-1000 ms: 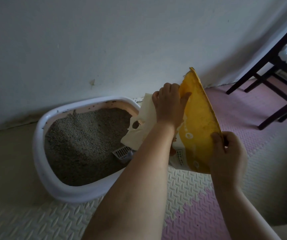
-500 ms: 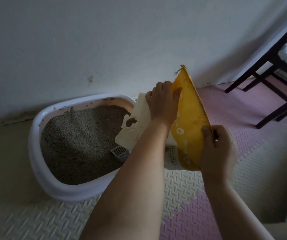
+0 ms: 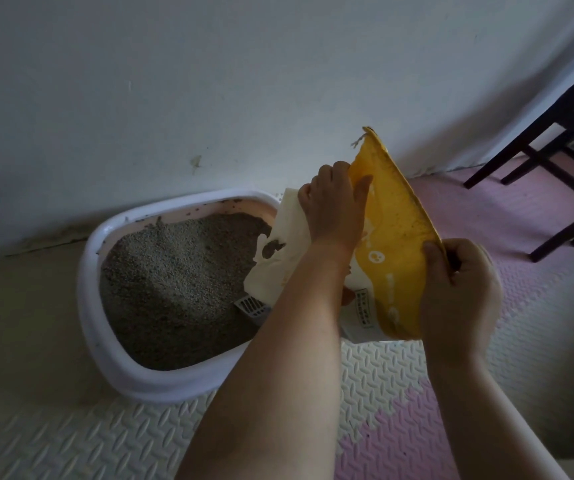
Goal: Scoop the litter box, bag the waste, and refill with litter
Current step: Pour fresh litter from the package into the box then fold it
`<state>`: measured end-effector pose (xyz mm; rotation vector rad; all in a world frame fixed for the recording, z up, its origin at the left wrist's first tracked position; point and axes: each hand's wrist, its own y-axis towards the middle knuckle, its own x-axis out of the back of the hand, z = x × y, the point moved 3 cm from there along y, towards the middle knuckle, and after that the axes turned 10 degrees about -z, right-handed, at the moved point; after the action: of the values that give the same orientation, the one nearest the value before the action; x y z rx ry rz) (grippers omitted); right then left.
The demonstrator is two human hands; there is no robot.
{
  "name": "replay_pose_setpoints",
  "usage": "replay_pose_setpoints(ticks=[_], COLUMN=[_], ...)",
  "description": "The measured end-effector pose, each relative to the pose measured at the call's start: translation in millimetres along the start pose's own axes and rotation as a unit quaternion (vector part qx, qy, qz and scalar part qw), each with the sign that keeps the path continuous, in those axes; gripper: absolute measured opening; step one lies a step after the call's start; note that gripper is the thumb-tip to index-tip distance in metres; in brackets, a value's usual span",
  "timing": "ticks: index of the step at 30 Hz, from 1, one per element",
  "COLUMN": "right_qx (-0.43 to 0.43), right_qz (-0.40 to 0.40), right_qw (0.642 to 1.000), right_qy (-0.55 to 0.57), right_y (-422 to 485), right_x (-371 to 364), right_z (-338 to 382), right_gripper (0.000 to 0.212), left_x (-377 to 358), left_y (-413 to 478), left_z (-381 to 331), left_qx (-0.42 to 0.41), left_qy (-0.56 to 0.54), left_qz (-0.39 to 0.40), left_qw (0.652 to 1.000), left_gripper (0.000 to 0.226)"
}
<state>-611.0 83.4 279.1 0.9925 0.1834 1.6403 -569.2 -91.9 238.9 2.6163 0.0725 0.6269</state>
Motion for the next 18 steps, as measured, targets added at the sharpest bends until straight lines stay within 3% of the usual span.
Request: replay_pose_setpoints(ticks=[18], right_qx=[0.001], right_qz=[-0.013], right_qw=[1.0], right_qy=[0.008], right_y=[2.5], right_x=[2.9], right_z=[3.1], right_gripper=[0.019], left_x=[6.7], left_y=[-4.8], left_z=[3.8], left_qx=[0.017], left_qy=[-0.055], left_qz=[-0.017], left_qw=[0.998], left_gripper=[0.042])
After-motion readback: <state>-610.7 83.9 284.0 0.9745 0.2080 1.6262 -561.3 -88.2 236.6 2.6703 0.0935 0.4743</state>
